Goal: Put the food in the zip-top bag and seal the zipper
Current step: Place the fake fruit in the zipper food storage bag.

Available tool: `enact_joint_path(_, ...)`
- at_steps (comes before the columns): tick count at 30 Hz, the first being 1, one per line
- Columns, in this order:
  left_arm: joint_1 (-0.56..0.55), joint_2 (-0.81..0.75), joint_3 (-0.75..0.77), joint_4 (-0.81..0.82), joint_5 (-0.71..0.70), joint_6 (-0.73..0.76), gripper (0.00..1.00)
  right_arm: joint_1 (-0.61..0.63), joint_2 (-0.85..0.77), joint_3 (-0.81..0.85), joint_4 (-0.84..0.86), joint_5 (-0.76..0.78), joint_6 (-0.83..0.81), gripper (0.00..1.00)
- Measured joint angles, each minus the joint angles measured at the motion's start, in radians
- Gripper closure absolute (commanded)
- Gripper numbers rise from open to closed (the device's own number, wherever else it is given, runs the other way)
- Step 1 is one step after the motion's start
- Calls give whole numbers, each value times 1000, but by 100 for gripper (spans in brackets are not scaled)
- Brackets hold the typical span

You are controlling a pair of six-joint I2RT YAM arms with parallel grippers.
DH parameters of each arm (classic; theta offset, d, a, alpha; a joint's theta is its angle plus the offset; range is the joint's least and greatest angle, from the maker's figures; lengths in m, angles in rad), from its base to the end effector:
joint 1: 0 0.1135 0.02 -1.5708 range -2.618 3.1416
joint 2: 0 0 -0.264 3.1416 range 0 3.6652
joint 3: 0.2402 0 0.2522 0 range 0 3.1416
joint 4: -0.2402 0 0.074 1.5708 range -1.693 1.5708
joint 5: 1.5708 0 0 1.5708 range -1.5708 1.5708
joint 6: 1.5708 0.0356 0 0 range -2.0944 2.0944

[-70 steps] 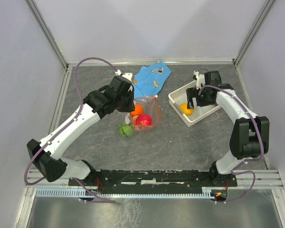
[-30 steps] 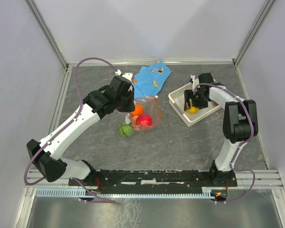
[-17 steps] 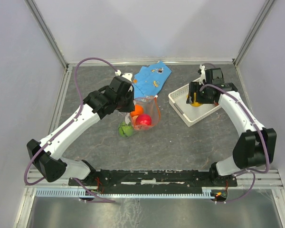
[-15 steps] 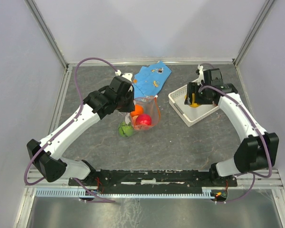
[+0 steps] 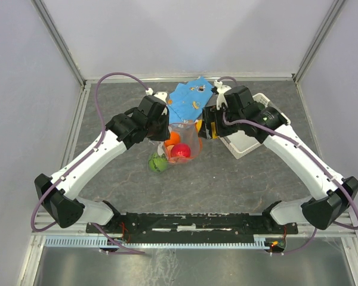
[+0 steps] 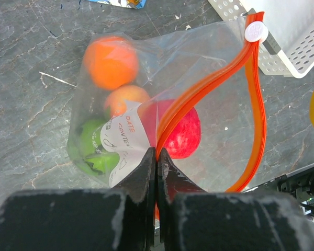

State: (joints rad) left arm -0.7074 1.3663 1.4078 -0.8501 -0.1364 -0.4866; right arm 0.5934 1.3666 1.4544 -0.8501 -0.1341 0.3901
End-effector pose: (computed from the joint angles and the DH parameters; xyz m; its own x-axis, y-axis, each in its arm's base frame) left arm 0.2191 -0.1809 0.3631 -0.7536 0.0349 -0.6564 0.2489 0.9393 -0.2360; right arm 0.2330 0.1629 0.3778 -0.7707 -0.0653 -0.6338 -0.3689 0.8567 0.3604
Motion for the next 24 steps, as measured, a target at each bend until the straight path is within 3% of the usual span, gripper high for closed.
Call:
enact_joint_path(12, 0, 1, 0, 9, 14, 0, 97, 183, 126, 61, 55, -5, 93, 50)
enact_joint_path(24, 0, 1, -1, 16, 21, 0, 97, 203, 219, -2, 191, 69, 166, 40)
